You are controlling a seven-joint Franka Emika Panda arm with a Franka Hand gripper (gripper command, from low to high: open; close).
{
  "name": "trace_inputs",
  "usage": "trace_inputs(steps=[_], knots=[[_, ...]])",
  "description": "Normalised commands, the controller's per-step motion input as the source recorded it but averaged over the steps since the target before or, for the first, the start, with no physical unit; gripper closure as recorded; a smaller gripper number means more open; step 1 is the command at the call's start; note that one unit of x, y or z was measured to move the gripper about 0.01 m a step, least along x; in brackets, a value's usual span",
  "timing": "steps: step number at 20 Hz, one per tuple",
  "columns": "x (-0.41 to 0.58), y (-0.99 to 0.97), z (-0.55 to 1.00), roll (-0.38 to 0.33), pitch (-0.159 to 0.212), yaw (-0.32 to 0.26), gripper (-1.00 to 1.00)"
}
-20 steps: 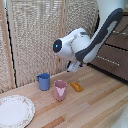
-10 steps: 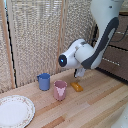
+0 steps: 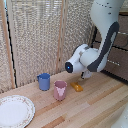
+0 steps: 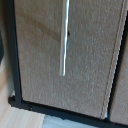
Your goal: Please adjust your gripper to match the height of the lower drawer handle. Progress your gripper onward until it happens to touch the drawer handle. Now, firmly take hold of it with your gripper, then steadily retract it to swing the drawer wide open.
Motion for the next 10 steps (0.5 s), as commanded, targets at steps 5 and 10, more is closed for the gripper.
trace_inputs(steps=[5,10], knots=[[-0.15,-0.69,0.0,-0.038,-0.107,0.123,-1.0],[0.0,-0.59,0.03,0.0,-0.018,0.223,-1.0]])
